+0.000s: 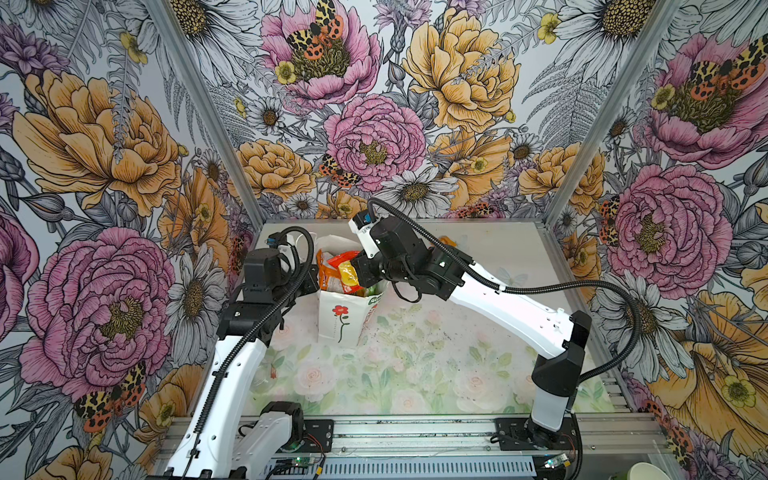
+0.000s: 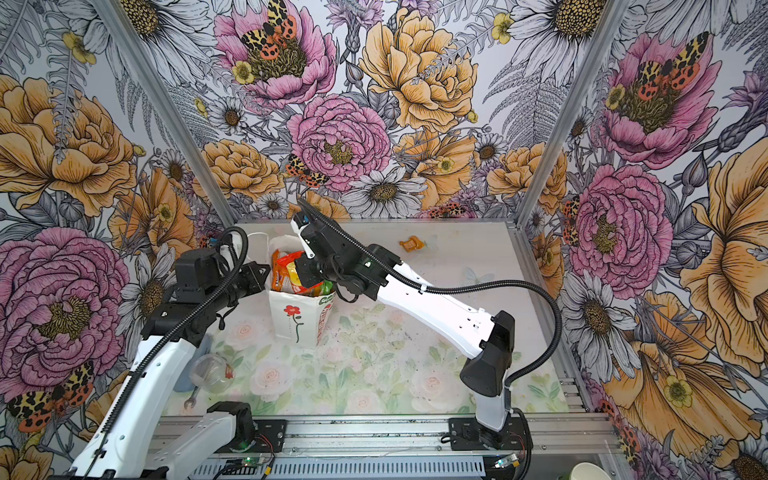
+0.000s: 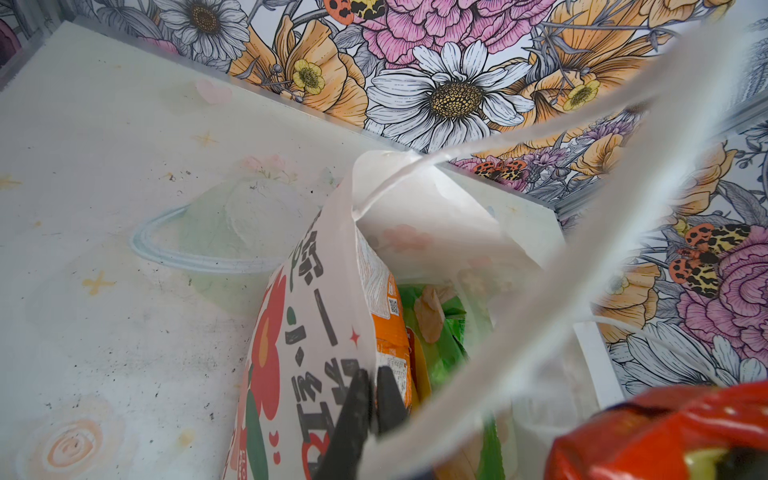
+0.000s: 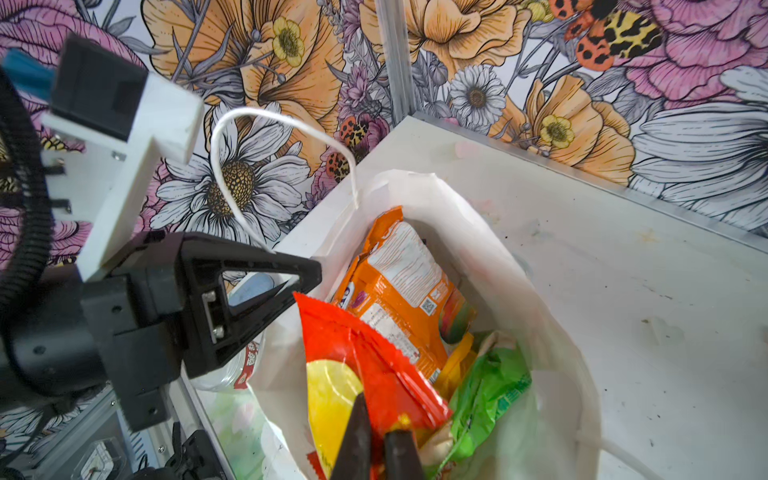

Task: Place the snacks into the paper bag
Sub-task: 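Lower the red snack pack into the paper bag and open the right gripper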

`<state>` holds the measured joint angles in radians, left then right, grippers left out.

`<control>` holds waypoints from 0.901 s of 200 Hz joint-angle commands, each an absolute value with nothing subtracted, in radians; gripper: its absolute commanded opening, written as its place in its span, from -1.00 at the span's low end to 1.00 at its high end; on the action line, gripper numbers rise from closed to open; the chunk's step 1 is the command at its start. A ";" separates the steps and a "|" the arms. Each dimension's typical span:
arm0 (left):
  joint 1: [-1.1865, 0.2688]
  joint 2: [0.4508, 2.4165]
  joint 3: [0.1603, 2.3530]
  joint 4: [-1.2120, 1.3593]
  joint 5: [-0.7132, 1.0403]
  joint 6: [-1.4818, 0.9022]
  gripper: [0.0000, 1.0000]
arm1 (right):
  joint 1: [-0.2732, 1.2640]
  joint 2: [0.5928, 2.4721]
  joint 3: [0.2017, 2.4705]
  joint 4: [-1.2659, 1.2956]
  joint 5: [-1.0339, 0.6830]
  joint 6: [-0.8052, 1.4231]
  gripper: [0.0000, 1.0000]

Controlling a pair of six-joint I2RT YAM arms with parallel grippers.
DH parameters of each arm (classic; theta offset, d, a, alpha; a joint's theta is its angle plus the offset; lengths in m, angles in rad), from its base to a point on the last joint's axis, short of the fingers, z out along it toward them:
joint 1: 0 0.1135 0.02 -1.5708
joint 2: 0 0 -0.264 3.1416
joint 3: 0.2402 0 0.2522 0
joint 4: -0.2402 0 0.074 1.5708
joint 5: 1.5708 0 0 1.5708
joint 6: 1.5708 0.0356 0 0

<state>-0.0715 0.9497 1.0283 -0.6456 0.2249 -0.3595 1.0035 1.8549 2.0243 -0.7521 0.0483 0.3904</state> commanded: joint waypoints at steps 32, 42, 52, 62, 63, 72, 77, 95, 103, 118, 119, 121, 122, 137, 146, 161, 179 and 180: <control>-0.061 0.943 1.034 -0.596 0.259 -0.360 -0.82 | 1.024 1.901 1.996 -0.747 -0.020 0.379 -0.93; -0.061 0.943 1.034 -0.595 0.258 -0.360 -0.83 | 1.025 1.912 1.993 -0.747 -0.047 0.377 -0.93; -0.061 0.943 1.034 -0.594 0.259 -0.360 -0.82 | 1.024 1.923 1.991 -0.747 -0.078 0.373 -0.93; -0.061 0.942 1.034 -0.594 0.259 -0.360 -0.82 | 1.025 1.931 1.989 -0.747 -0.104 0.363 -0.93; -0.061 0.942 1.034 -0.595 0.258 -0.360 -0.82 | 1.024 1.932 1.989 -0.747 -0.106 0.362 -0.93; -0.061 0.942 1.034 -0.594 0.260 -0.359 -0.82 | 1.024 1.937 1.985 -0.747 -0.121 0.354 -0.93; -0.061 0.943 1.033 -0.595 0.261 -0.360 -0.82 | 1.024 1.940 1.983 -0.747 -0.128 0.347 -0.93; -0.061 0.942 1.034 -0.595 0.259 -0.360 -0.82 | 1.023 1.946 1.978 -0.747 -0.145 0.321 -0.93; -0.061 0.942 1.034 -0.594 0.260 -0.360 -0.82 | 1.022 1.947 1.976 -0.747 -0.153 0.309 -0.93; -0.061 0.942 1.034 -0.594 0.260 -0.360 -0.82 | 1.020 1.952 1.971 -0.747 -0.176 0.286 -0.93; -0.061 0.942 1.034 -0.594 0.260 -0.360 -0.82 | 1.020 1.952 1.971 -0.747 -0.178 0.285 -0.93; -0.061 0.942 1.033 -0.594 0.260 -0.360 -0.83 | 1.020 1.954 1.969 -0.747 -0.181 0.281 -0.93; -0.061 0.942 1.034 -0.594 0.261 -0.360 -0.82 | 1.020 1.954 1.968 -0.747 -0.183 0.280 -0.93; -0.061 0.942 1.034 -0.594 0.261 -0.361 -0.82 | 1.011 1.960 1.964 -0.748 -0.226 0.268 -0.93; -0.061 0.942 1.034 -0.593 0.261 -0.361 -0.82 | 1.003 1.965 1.962 -0.749 -0.256 0.262 -0.92; -0.061 0.942 1.034 -0.592 0.263 -0.361 -0.82 | 0.989 1.973 1.960 -0.750 -0.302 0.254 -0.92; -0.061 0.943 1.034 -0.594 0.263 -0.360 -0.82 | 0.971 1.981 1.962 -0.753 -0.349 0.250 -0.91; -0.061 0.943 1.034 -0.593 0.263 -0.360 -0.82 | 0.969 1.981 1.963 -0.753 -0.352 0.250 -0.91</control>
<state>-0.0669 0.9501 1.0283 -0.6456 0.2291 -0.3599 0.9909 1.9518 1.9659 -0.7536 -0.2474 0.2783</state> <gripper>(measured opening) 0.089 0.067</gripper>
